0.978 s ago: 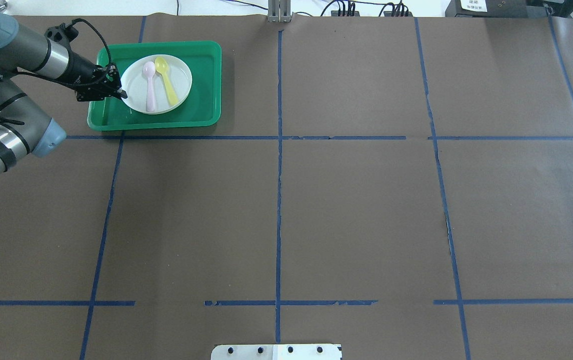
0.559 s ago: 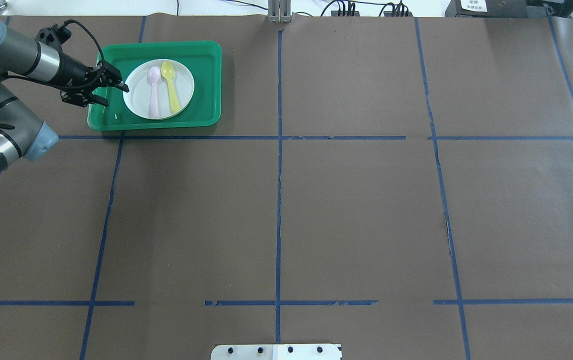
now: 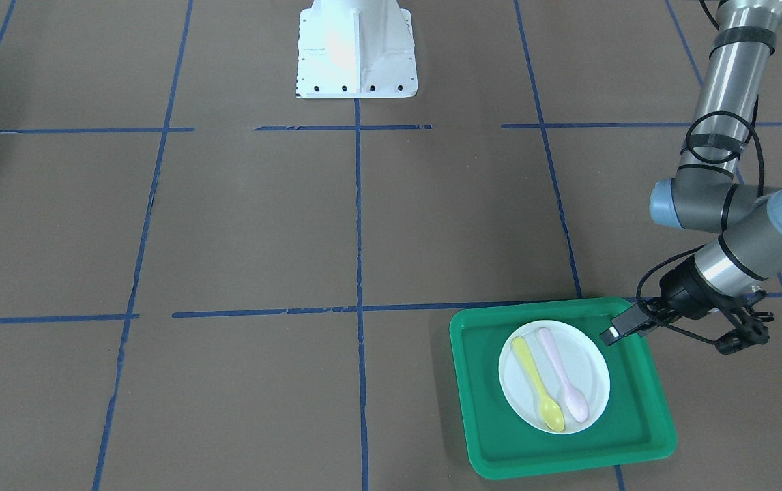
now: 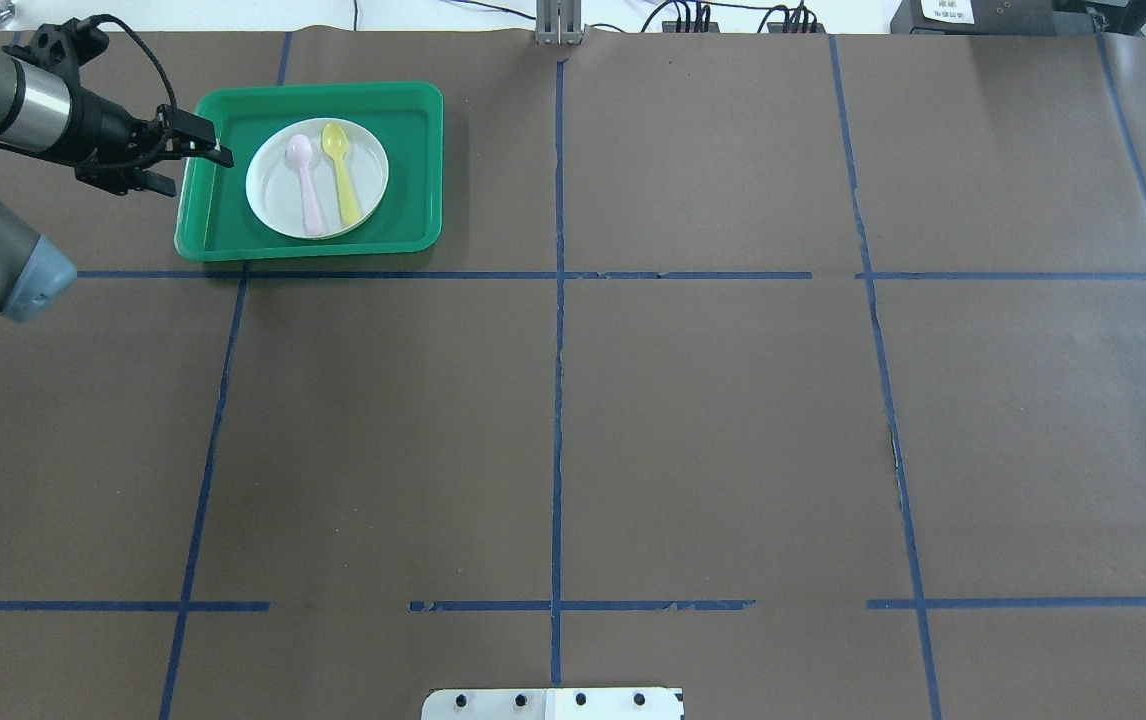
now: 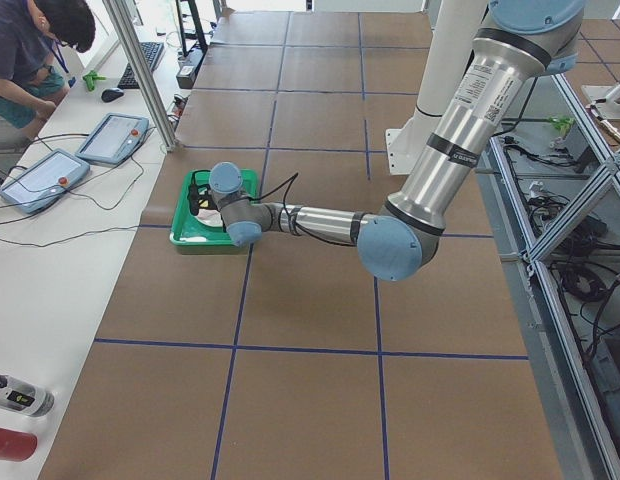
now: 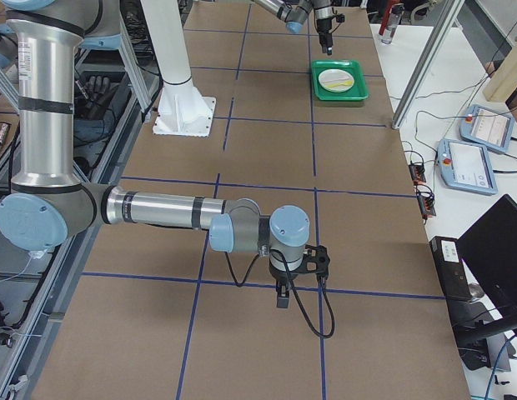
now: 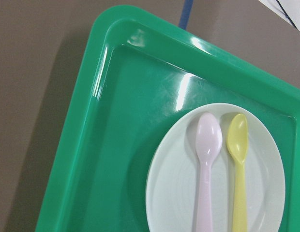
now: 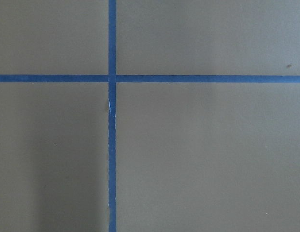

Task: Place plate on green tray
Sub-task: 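Open the left gripper and draw it back from the plate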

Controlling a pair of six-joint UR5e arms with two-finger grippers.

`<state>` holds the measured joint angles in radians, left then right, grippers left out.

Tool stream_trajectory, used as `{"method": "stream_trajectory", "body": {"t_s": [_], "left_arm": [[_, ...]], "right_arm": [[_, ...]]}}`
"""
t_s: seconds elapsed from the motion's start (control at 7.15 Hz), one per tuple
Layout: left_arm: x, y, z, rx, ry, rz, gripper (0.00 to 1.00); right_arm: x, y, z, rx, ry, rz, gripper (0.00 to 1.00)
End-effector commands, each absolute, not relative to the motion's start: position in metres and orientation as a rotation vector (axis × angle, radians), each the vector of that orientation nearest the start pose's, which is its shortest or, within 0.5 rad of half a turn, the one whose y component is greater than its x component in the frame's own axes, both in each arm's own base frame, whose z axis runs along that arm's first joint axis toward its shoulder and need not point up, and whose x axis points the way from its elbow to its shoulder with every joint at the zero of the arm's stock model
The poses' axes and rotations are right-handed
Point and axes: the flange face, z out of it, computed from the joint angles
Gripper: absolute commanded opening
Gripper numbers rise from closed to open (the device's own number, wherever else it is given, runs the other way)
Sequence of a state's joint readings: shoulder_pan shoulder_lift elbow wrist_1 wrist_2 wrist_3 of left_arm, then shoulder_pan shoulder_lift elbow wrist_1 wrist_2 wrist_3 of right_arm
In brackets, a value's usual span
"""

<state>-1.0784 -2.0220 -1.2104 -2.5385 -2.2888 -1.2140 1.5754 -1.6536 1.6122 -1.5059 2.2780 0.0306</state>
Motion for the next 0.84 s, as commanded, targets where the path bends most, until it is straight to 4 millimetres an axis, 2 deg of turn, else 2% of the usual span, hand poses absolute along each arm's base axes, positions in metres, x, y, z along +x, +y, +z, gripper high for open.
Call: {"method": "stream_trajectory", "body": {"t_s": [0.0, 0.14, 0.28, 0.42, 0.7], "left_arm": [[0.219, -0.636, 0.419, 0.277, 1.080, -0.119, 1.00], [0.189, -0.630, 0.406, 0.341, 1.023, -0.047, 1.00], [0.179, -0.624, 0.401, 0.366, 0.972, 0.032, 1.00], [0.159, -0.624, 0.393, 0.438, 0.914, 0.127, 1.00], [0.133, -0.596, 0.435, 0.547, 0.699, 0.289, 1.00]], "right_arm": [[0.071, -0.458, 0.676, 0.014, -0.707, 0.025, 1.00], [0.071, -0.458, 0.676, 0.013, -0.707, 0.026, 1.00], [0.071, -0.458, 0.676, 0.014, -0.707, 0.025, 1.00], [0.071, -0.458, 0.676, 0.013, -0.707, 0.026, 1.00], [0.071, -0.458, 0.676, 0.013, -0.707, 0.026, 1.00]]}}
